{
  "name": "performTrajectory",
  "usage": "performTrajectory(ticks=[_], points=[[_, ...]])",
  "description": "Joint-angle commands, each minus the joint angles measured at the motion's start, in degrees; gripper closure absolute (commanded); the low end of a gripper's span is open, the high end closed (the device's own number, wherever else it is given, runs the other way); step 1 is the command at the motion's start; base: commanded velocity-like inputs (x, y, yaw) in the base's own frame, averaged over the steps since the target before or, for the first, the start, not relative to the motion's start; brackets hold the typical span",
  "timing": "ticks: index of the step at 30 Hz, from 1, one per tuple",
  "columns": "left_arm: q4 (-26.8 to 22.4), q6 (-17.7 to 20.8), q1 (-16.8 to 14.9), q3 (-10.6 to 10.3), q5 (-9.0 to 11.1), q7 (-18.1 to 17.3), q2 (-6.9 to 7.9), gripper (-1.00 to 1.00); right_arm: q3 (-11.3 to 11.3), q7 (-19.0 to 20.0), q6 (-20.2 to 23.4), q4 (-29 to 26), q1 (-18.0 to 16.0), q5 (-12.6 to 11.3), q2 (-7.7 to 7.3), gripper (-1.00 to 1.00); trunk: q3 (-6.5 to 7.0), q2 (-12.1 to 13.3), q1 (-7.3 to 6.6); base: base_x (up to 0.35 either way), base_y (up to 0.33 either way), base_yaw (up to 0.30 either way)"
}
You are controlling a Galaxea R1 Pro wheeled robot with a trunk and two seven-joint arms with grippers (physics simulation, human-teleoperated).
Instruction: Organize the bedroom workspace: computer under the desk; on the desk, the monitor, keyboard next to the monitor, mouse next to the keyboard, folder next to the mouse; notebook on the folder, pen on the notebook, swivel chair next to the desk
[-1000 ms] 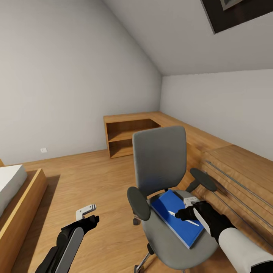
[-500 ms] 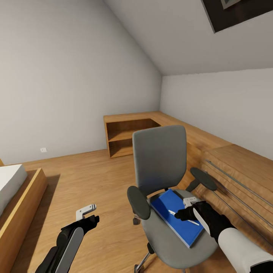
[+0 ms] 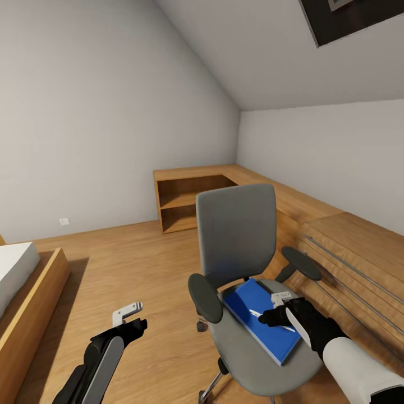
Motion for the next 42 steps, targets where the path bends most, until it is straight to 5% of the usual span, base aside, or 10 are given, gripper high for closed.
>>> performTrajectory(ticks=[1,42], points=[[-0.1,0.1,0.0,-0.1,0.6,0.6,0.02,-1.00,0.4,-0.2,0.3,-0.1,0.0,-0.6,-0.09,-1.00,-0.06,0.0,-0.01,0.000,0.000,0.000],[0.0,0.1,0.0,-0.1,0.7,0.5,0.02,-1.00,0.4,-0.1,0.2,-0.1,0.0,-0.7,-0.18,-1.00,-0.96,-2.0,1.09,0.000,0.000,0.000]])
